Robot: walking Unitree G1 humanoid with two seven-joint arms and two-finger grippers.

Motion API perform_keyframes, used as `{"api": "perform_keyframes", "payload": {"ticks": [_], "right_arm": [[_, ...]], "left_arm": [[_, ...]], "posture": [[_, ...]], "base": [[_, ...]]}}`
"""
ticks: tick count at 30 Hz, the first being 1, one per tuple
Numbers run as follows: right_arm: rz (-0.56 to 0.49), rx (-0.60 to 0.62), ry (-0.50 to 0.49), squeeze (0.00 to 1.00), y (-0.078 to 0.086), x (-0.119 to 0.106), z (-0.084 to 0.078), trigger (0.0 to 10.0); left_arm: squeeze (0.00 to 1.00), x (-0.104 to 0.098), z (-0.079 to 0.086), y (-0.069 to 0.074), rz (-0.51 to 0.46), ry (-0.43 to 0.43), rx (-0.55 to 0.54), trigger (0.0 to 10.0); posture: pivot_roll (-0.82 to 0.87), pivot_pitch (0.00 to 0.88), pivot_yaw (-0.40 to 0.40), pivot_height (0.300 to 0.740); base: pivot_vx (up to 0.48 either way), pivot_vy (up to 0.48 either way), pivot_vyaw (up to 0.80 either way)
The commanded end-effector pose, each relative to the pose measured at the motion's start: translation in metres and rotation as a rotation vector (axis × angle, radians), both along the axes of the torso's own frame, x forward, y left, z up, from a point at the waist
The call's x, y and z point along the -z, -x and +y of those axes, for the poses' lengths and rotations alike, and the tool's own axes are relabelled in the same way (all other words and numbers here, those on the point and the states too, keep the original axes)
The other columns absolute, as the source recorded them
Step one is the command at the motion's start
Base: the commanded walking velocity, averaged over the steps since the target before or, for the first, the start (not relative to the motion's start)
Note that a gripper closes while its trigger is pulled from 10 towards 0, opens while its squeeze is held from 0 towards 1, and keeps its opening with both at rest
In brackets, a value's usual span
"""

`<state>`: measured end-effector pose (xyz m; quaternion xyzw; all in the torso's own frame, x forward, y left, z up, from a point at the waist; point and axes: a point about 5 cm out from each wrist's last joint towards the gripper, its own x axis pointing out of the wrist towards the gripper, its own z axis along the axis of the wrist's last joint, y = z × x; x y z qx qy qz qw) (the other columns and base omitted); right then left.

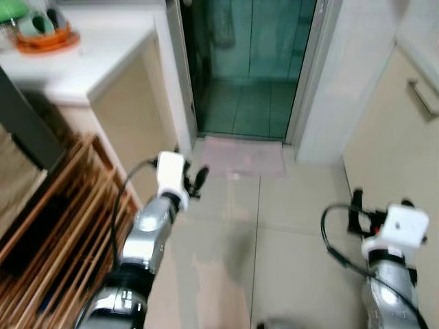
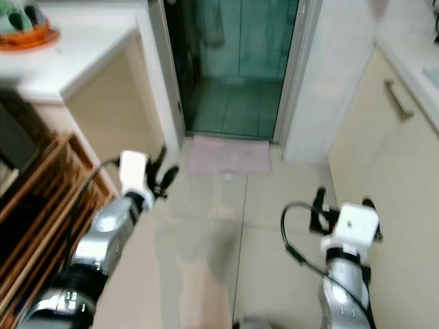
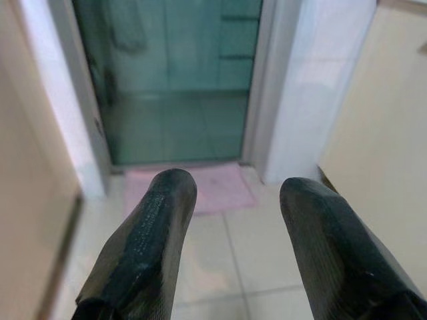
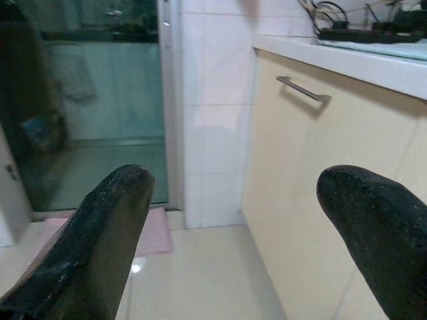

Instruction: Restocking fridge

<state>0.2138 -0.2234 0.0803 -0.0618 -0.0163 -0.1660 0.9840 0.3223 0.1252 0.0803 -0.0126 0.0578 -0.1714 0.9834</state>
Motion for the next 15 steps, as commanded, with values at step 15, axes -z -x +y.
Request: {"api": "perform_keyframes", "payload": {"ticks": [15], "right_arm": [[-0.023, -0.018, -0.004, 0.0, -0.001, -0.006, 0.008, 10.0]], "left_arm": [[0.0, -0.027, -0.011, -0.013, -0.127, -0.009, 0.034, 10.0]], "posture": [[-0.22, 0.0, 0.086, 0.732]], "base": [[0.48, 0.0, 0.0]]}}
